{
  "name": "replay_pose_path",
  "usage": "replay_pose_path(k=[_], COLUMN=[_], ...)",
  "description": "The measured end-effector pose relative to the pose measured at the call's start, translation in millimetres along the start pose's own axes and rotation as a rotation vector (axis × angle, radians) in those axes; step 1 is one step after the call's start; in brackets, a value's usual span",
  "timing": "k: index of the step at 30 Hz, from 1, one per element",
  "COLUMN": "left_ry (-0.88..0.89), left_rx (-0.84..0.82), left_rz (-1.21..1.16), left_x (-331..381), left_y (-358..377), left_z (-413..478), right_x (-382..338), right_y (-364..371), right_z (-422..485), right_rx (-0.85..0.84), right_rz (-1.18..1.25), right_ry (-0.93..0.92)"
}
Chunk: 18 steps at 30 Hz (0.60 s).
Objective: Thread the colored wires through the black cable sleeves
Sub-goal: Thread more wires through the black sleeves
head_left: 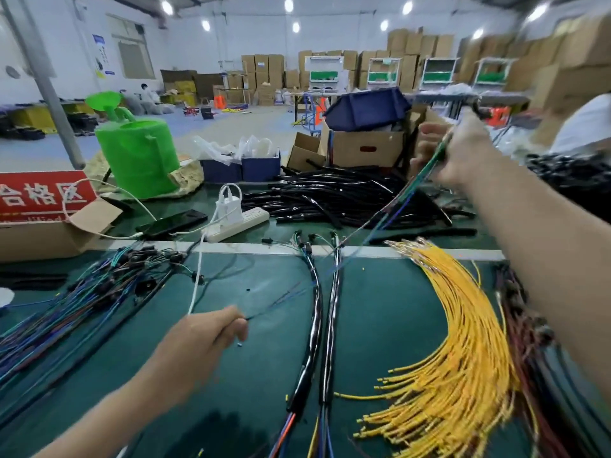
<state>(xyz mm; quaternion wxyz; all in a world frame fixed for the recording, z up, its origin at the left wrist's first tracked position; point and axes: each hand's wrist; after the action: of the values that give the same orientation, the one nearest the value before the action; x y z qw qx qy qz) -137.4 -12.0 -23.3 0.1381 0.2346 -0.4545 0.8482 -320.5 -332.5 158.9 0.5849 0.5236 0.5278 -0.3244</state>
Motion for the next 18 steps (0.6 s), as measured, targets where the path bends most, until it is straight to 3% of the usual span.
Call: replay_pose_path(k=[2, 4, 9, 13, 14, 15, 18], left_ry=[0.016, -0.022, -0.067, -0.149, -0.188, -0.241, -0.476], left_rx=[-0.069, -0.181, -0.395, -0.317, -0.266, -0.204, -0.035], left_rz=[-0.226, -0.478, -0.730, -0.894, -0.959, -1.033, -1.268], left_x=[41.5, 79.2, 111.3, 97.5, 94.8, 93.2, 88.7], left_y=[44.0, 85.8, 142.8, 149.6, 150.1, 150.0, 152.5], left_z=[19.0, 34.2, 42.4, 49.0, 51.7, 54.5, 61.3], right_x=[-6.9, 6.5, 79.9, 111.1, 111.7, 110.3, 96.3], right_y=[-7.7, -17.9, -48.9, -64.6, -64.1, -64.2, -75.7], right_z=[6.2, 11.4, 14.2, 26.6, 30.1, 33.3, 35.0], right_rx=[-0.013, -0.086, -0.225, -0.300, -0.279, -0.238, -0.073], right_rz=[-0.382, -0.520, -0.478, -0.150, -0.173, -0.316, -1.111], right_ry=[0.079, 0.211, 0.318, 0.273, 0.232, 0.177, -0.044])
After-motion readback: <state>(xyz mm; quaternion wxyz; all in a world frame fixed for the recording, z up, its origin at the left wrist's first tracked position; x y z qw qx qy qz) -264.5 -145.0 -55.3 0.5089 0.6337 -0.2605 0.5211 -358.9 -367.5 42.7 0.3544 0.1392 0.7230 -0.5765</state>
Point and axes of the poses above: each hand's wrist, its own z-axis towards the middle knuckle, its own y-axis out of the palm, x = y × z, and after that the axes turned 4 degrees about -z, right-handed
